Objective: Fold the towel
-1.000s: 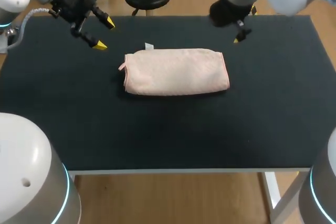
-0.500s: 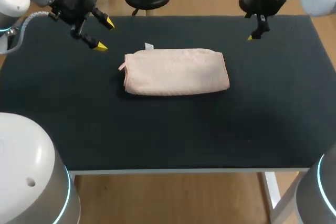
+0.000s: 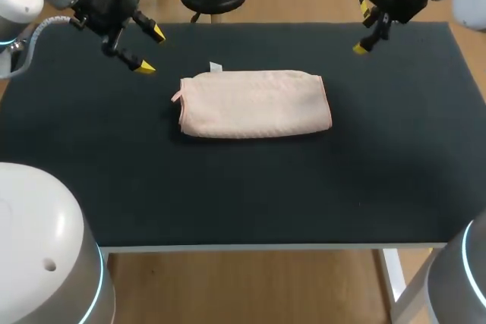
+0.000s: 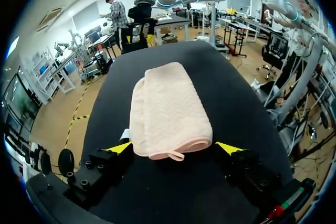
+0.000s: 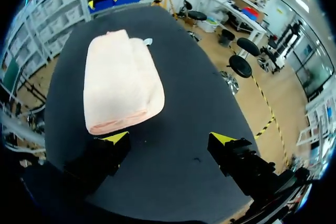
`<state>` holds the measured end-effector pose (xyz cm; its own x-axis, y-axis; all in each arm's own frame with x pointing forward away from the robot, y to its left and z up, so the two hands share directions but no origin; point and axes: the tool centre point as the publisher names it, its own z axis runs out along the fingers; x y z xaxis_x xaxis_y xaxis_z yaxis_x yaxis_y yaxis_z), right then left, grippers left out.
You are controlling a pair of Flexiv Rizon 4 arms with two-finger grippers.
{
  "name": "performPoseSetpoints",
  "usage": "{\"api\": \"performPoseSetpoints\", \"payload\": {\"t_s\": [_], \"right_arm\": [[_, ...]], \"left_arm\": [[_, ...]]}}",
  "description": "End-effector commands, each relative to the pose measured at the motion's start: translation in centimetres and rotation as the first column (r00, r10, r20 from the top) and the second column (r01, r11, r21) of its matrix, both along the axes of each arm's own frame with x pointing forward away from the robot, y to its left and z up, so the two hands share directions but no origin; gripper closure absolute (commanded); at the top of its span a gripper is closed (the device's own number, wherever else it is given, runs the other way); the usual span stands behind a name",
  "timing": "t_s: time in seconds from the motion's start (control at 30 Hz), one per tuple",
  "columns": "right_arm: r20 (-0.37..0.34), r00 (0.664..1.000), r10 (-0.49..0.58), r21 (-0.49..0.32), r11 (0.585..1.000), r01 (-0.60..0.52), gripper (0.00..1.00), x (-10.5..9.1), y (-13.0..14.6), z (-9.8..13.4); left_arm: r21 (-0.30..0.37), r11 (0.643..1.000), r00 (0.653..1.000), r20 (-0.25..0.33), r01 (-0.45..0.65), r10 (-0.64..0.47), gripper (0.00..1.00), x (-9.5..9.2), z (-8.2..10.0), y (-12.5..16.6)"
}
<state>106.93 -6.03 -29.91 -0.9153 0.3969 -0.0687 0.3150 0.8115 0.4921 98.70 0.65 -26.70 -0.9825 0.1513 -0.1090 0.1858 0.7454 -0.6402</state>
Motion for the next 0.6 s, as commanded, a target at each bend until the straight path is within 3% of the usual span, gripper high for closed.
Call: {"api": "performPoseSetpoints", "payload": {"t_s": [0.03, 0.1, 0.13, 0.2, 0.23, 0.27, 0.3, 0.37, 0.4, 0.43, 0.5, 0.53, 0.6], "right_arm": [[-0.383, 0.760, -0.525, 0.460, 0.605, 0.650, 0.00, 1.6, -2.2, -4.8], [-0.454, 0.720, -0.525, 0.510, 0.510, 0.693, 0.00, 1.3, -2.3, -6.6], [-0.538, 0.679, -0.499, 0.543, 0.411, 0.732, 0.00, 1.2, -2.2, -6.9], [-0.600, 0.648, -0.469, 0.554, 0.340, 0.760, 0.00, 0.7, -1.4, -7.5], [-0.672, 0.602, -0.432, 0.537, 0.274, 0.797, 0.00, 0.6, -1.0, -7.8], [-0.663, 0.622, -0.417, 0.557, 0.280, 0.782, 0.00, 0.0, -0.2, -7.9], [-0.690, 0.609, -0.391, 0.563, 0.239, 0.791, 0.00, -0.4, 0.3, -7.8], [-0.704, 0.614, -0.358, 0.581, 0.207, 0.787, 0.00, -1.1, 1.2, -7.2], [-0.718, 0.611, -0.335, 0.591, 0.171, 0.788, 0.00, -1.3, 1.2, -6.6], [-0.704, 0.634, -0.320, 0.614, 0.174, 0.770, 0.00, -1.5, 1.3, -5.8], [-0.704, 0.645, -0.296, 0.635, 0.145, 0.759, 0.00, -1.7, 1.1, -4.0], [-0.703, 0.643, -0.303, 0.631, 0.151, 0.761, 0.00, -1.9, 1.0, -3.3], [-0.754, 0.597, -0.274, 0.586, 0.128, 0.800, 0.00, -2.1, 1.1, -2.4]], "left_arm": [[-0.002, 1.000, 1.000, 0.003, -0.001, 0.001, 0.00, 0.0, -0.1, 0.0], [-0.002, 1.000, 1.000, 0.003, -0.001, 0.001, 0.00, 0.0, -0.1, 0.0], [-0.002, 1.000, 1.000, 0.003, -0.001, 0.001, 0.00, 0.0, -0.1, 0.0], [-0.002, 1.000, 1.000, 0.003, -0.001, 0.001, 0.00, 0.0, -0.1, 0.0], [-0.002, 1.000, 1.000, 0.003, -0.001, 0.001, 0.00, 0.0, -0.1, 0.0], [-0.002, 1.000, 1.000, 0.003, -0.001, 0.001, 0.00, 0.0, -0.1, 0.0], [-0.002, 1.000, 1.000, 0.003, -0.001, 0.001, 0.00, 0.0, -0.1, 0.0], [-0.002, 1.000, 1.000, 0.003, -0.001, 0.001, 0.00, 0.0, -0.1, 0.0], [-0.002, 1.000, 1.000, 0.003, -0.001, 0.001, 0.00, 0.0, -0.1, 0.0], [-0.002, 1.000, 1.000, 0.003, -0.001, 0.001, 0.00, 0.0, -0.1, 0.0], [-0.002, 1.000, 1.000, 0.003, -0.001, 0.001, 0.00, 0.0, -0.1, 0.0], [-0.002, 1.000, 1.000, 0.003, -0.001, 0.001, 0.00, 0.0, -0.1, 0.0], [-0.002, 1.000, 1.000, 0.003, -0.001, 0.001, 0.00, 0.0, -0.1, 0.0]]}}
